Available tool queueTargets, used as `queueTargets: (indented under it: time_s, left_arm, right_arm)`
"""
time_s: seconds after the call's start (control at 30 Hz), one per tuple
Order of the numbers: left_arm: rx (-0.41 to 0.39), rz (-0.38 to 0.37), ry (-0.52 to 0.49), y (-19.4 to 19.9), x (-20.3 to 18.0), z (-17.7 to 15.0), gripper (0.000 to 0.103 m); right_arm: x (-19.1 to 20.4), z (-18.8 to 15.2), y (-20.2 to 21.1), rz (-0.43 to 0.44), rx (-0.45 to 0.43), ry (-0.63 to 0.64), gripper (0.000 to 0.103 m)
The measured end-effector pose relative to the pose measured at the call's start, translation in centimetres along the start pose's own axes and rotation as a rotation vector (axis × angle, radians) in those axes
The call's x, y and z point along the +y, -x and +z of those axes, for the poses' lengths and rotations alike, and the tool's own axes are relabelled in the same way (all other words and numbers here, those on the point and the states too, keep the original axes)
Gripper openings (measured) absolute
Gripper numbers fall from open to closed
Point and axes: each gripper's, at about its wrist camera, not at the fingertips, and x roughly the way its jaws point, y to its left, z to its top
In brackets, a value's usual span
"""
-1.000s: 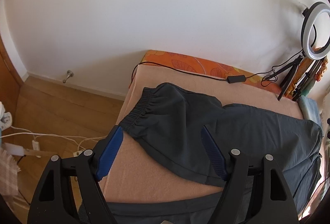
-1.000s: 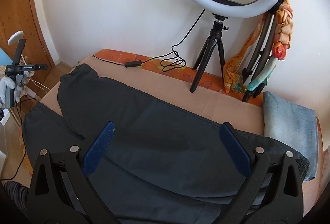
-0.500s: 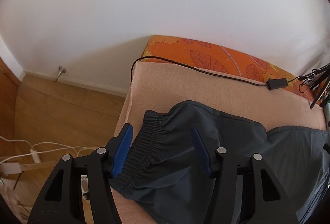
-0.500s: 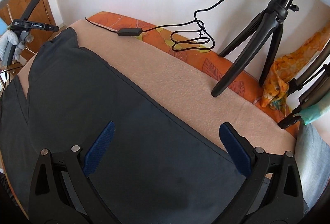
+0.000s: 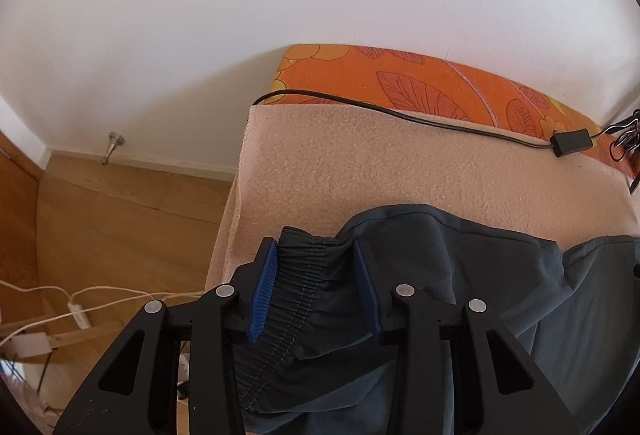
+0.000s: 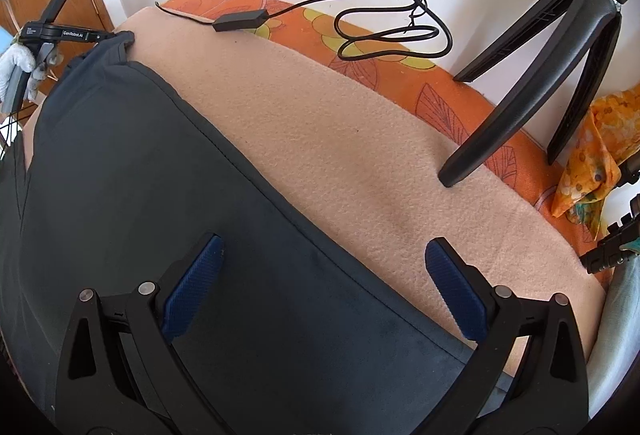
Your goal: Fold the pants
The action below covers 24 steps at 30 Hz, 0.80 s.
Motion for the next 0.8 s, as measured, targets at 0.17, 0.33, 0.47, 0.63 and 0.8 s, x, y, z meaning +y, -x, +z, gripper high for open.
queueTargets:
  time_s: [0.17, 0.33, 0.47, 0.63, 0.8]
  left_arm:
    - [-0.034, 0.002, -0.014, 0.1, 0.1, -0.2, 0.027]
    - [-0.071, 0.005, -0.030, 0.3, -0.1, -0.7, 0.024]
    - [-0.114, -0.009, -0.016, 1.1, 0.1, -0.9, 0.023]
    - [-0.164, -0.028, 0.016, 2.9, 0.9, -1.3, 0.022]
    - [-0.223, -0.035, 0.047, 5.9, 2.1, -2.2, 0.022]
  right_arm:
    - [-0.7, 0.0, -0.4, 0.030, 0.002, -0.036, 0.103]
    - [0.2, -0.6, 0.5, 0.045, -0.023, -0.040, 0.084]
    - [1.4, -0.3, 1.1, 0.025, -0.013, -0.033, 0.022]
    - [2.2, -0.3, 1.9, -0.017, -0.011, -0.061, 0.004]
    - [3.5, -0.4, 5.6, -0.031, -0.078, -0.058, 0.003]
